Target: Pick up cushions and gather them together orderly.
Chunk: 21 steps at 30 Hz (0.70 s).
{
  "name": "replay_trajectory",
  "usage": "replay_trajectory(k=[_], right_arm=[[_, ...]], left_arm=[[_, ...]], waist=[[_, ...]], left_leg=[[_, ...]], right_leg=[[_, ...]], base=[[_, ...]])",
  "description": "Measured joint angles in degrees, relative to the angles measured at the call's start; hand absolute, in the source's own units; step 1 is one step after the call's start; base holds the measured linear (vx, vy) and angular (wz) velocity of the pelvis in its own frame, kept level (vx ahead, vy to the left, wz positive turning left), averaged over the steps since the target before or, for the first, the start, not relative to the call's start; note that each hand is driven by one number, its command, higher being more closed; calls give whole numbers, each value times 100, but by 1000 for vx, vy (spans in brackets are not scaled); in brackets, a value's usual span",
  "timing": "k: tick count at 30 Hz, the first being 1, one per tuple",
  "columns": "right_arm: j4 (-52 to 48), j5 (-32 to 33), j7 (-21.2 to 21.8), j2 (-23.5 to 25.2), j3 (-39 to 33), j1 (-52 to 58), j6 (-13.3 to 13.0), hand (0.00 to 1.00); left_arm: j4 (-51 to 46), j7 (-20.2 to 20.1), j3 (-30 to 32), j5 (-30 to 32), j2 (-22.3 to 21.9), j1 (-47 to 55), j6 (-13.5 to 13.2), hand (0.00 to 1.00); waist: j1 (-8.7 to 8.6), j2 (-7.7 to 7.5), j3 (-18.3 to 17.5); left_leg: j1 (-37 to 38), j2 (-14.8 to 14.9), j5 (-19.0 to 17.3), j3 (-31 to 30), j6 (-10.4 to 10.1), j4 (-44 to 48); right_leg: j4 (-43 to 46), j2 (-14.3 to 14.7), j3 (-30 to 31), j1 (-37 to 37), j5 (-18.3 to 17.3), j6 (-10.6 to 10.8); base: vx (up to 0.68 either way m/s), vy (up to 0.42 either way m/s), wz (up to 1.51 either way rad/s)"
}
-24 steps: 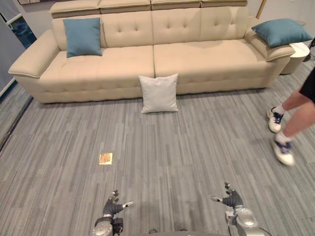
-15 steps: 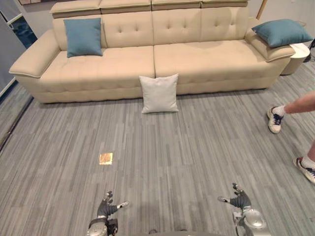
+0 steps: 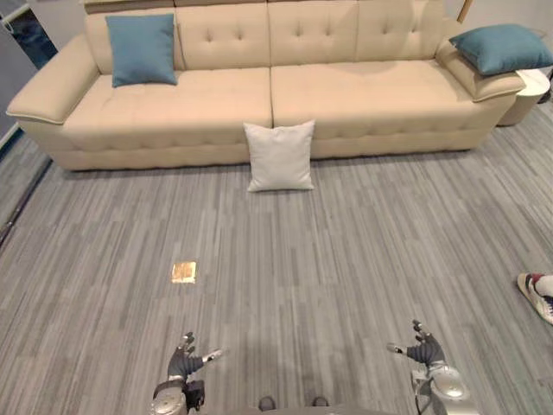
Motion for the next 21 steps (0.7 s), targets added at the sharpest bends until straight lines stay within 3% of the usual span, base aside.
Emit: replay_trajectory(k=[3, 4, 5, 7, 9, 11, 13, 14, 15, 16, 17, 18, 19, 20, 21], right_arm=[[11, 139, 0, -7, -1, -157, 12, 0], [9, 174, 2, -2, 6, -183, 14, 0], [-4, 188, 3, 24, 30, -168, 17, 0], [-8, 194, 4, 103, 79, -67, 58, 0], [-7, 197, 3, 109, 178, -42, 107, 0], [-10, 203, -2, 91, 283, -135, 106, 0], [-37, 229, -4, 76, 285, -279, 104, 0], [-101, 233, -4, 77, 300, -292, 94, 0], [-136, 233, -5, 75, 298, -269, 94, 0], [-218, 233, -11, 41, 293, -213, 96, 0], [-241, 232, -11, 4, 285, -273, 99, 0], [-302, 228, -2, 4, 278, -356, 90, 0], [-338, 228, -2, -4, 280, -380, 88, 0], [-405, 227, -3, -11, 319, -375, 72, 0], [-398, 230, -8, -6, 429, -375, 69, 0]], left_arm=[[-219, 1, -1, -51, -99, -1, 29, 0], [-272, -1, -7, -108, -142, -7, 36, 0], [-294, 3, -12, -110, -139, -6, 37, 0], [-329, 30, -16, -114, -46, -15, 41, 0], [-330, 116, -40, -119, 10, -30, 78, 0], [-332, 139, -60, -126, 54, -192, 82, 0], [-336, 152, -67, -216, 31, -374, 77, 0], [-333, 167, -75, -225, 49, -406, 77, 0], [-332, 171, -79, -219, 53, -417, 77, 0], [-300, 174, -83, -218, 10, -425, 77, 0], [-243, 173, -81, -217, -45, -459, 75, 0], [-209, 168, -80, -216, -64, -509, 78, 0], [-209, 169, -78, -216, -88, -507, 77, 0], [-171, 165, -64, -216, -132, -488, 79, 0], [-124, 151, -54, -215, -148, -457, 70, 0]], waist=[[28, 135, 197], [27, 200, 273], [17, 208, 323], [-11, 125, 429], [-24, 133, 518], [-84, 143, 648], [-163, 213, 780], [-167, 147, 818], [-175, 100, 816], [-202, 98, 795], [-200, 216, 785], [-230, 200, 790], [-221, 202, 792], [-216, 211, 805], [-167, 226, 818]], left_leg=[[-285, 43, -482, 83, 93, 603], [-285, 25, -628, 125, 139, 744], [-198, -28, -778, 103, 202, 802], [22, -143, -923, 48, 285, 881], [197, -122, -1036, -54, 310, 965], [473, -8, -1068, -176, 293, 769], [840, 214, -1069, -342, 136, 389], [1054, 248, -1075, -400, -67, 239], [1168, 252, -1122, -450, -156, 220], [1370, 346, -1219, -520, -327, 251], [1317, 503, -1157, -510, -497, 435], [1105, 498, -883, -478, -946, 951], [981, 527, -694, -429, -1105, 1338], [564, 642, -120, -271, -1234, 2499], [57, 955, 314, -35, -1224, 3932]], right_leg=[[913, -49, 41, -425, -369, 300], [1835, -126, 18, -816, -575, 500], [2937, -257, -67, -1319, -635, 551], [4165, -503, -266, -1882, -774, 430], [4159, -622, -626, -2161, -974, 353], [3329, -598, -910, -2433, -919, 302], [2039, -395, -1072, -2658, -353, 305], [1321, -354, -1064, -2667, 115, 255], [1146, -368, -1049, -2686, 397, 186], [1420, -407, -1020, -2713, 1125, -283], [1865, -368, -1135, -2824, 795, -433], [2146, -410, -1186, -2809, 439, -484], [2171, -400, -1206, -2710, 316, -492], [2004, -343, -1237, -2303, 101, -509], [1594, -182, -1229, -1693, 13, -517]], base=[[-14, 66, -27], [5, 119, -17], [61, 139, -10], [225, 88, 13], [289, 58, 19], [445, -8, 41], [548, -85, 52], [570, -135, 42], [622, -180, 54], [631, -197, 33], [629, -213, 36], [497, -180, 14], [780, -297, 18], [674, -255, 3], [665, -240, 0]])
